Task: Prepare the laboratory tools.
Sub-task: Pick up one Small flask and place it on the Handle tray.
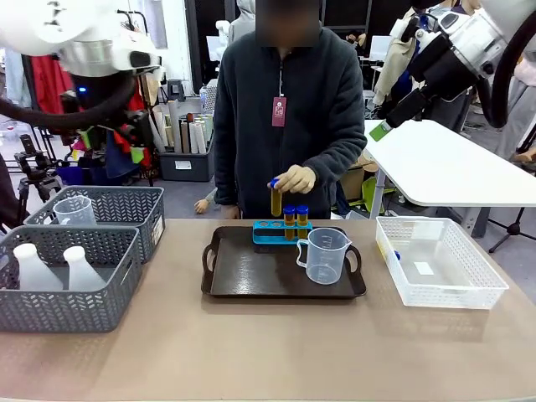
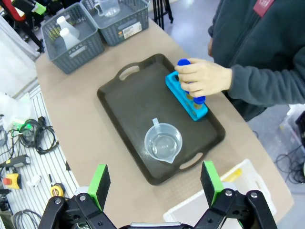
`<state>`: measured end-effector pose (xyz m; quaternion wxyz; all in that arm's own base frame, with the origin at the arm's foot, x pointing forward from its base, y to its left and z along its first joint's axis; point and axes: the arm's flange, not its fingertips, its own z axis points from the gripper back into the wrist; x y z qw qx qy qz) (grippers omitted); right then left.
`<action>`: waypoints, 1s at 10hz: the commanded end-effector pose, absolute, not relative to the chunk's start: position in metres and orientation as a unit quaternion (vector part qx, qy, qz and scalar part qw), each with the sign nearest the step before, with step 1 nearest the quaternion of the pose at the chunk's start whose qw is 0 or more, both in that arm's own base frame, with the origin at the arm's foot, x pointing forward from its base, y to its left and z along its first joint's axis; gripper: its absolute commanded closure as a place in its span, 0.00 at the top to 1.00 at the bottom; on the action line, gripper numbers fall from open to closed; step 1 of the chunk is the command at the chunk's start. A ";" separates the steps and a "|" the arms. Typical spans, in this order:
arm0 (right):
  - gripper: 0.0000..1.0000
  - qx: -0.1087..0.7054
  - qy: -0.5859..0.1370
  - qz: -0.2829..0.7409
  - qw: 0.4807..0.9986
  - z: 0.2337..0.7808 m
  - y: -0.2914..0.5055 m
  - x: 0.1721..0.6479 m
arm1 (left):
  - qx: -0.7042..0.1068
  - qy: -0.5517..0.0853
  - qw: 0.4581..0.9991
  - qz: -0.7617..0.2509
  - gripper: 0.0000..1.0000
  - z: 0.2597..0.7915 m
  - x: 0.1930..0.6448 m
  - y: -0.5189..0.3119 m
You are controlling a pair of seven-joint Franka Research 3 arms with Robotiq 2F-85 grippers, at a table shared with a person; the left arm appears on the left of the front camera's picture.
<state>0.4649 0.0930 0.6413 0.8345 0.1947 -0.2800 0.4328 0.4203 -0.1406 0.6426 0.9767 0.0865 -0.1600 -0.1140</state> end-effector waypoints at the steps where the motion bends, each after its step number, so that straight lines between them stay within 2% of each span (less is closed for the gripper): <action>1: 1.00 0.198 -0.281 0.434 0.832 0.643 0.092 0.464 | 0.043 -0.167 0.983 -0.066 1.00 0.606 0.413 -0.112; 4: 1.00 0.198 -0.281 0.434 0.832 0.643 0.092 0.464 | -0.004 -0.162 0.987 -0.012 1.00 0.559 0.416 -0.063; 10: 1.00 0.198 -0.281 0.434 0.832 0.643 0.092 0.464 | -0.007 -0.109 0.994 -0.003 1.00 0.497 0.436 -0.009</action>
